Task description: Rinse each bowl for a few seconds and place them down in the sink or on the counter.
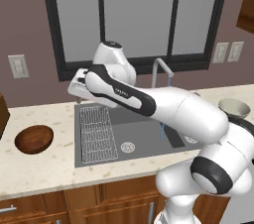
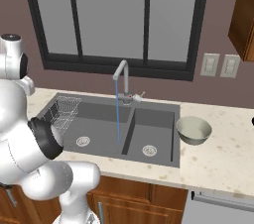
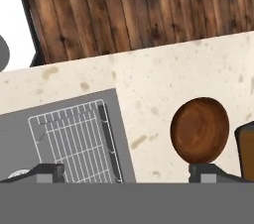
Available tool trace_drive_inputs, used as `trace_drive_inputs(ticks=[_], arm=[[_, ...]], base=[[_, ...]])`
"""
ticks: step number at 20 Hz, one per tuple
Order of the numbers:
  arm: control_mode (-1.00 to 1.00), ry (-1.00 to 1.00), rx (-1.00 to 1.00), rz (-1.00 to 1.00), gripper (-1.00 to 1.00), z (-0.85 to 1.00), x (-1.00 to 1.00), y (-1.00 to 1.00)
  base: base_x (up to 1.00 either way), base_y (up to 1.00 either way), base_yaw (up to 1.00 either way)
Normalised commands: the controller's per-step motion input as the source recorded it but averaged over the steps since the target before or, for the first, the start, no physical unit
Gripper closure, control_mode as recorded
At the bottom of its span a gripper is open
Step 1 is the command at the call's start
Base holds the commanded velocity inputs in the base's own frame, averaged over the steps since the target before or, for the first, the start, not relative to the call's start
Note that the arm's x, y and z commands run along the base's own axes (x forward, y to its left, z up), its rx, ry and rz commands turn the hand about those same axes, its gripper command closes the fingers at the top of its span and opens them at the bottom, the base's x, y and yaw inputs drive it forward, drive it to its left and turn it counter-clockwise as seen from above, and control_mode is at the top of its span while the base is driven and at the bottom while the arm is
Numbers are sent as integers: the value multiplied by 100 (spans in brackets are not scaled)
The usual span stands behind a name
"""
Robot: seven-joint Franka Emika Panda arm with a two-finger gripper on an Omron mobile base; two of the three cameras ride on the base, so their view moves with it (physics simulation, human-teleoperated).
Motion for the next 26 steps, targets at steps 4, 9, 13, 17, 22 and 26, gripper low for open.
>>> trace_drive_inputs(ticks=[4,9,13,17,22,26], arm=[[-100,1,0,10,-100,-14,0,12],[-100,1,0,9,-100,-14,0,16],[-100,0,0,6,-100,-19,0,26],[-100,0,0,4,-100,-21,0,30],[-100,0,-3,2,-100,-19,0,23],[-100,0,-2,1,-100,-15,0,24]], base=[[0,0,0],[0,0,0],[0,0,0],[0,0,0],[0,0,0],[0,0,0]])
